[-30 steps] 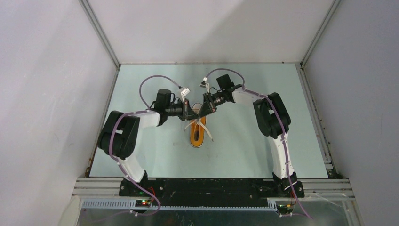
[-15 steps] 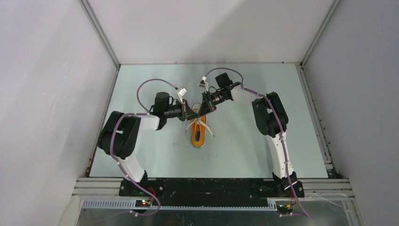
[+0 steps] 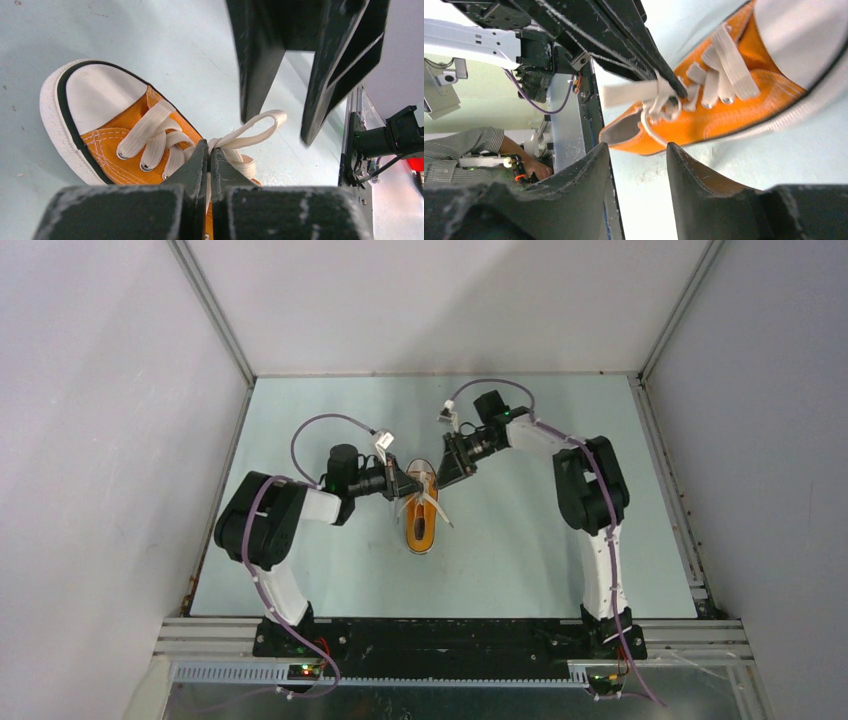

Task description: Tie the shoes

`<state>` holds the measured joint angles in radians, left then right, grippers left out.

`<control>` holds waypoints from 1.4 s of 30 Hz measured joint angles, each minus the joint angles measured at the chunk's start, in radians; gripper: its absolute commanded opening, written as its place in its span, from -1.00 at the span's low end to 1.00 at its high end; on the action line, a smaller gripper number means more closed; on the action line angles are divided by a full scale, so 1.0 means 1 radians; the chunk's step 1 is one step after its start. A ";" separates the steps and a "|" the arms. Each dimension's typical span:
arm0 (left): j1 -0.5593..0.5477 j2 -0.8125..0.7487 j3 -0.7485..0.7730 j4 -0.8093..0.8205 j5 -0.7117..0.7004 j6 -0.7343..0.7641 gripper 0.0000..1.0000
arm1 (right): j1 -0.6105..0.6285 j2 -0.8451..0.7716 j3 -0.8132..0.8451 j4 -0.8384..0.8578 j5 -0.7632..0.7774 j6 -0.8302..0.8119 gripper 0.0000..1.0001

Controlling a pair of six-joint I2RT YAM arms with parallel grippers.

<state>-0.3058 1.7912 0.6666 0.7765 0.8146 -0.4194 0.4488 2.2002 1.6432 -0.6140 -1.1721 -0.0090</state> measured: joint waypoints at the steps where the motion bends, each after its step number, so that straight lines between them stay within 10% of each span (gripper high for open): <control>1: 0.000 0.001 0.000 0.007 0.000 0.000 -1.00 | -0.017 -0.015 -0.006 -0.015 0.000 -0.009 -0.05; 13: 0.000 0.004 0.000 -0.001 0.003 0.019 -1.00 | -0.032 0.011 0.044 -0.056 0.225 -0.071 -0.64; 42: 0.003 -0.024 0.000 -0.047 0.019 0.053 -1.00 | 0.037 0.083 0.092 0.027 0.156 0.021 -0.20</control>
<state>-0.3031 1.7668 0.6666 0.7292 0.8337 -0.3664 0.4854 2.2833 1.7351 -0.5869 -1.0164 0.0120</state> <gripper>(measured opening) 0.006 0.393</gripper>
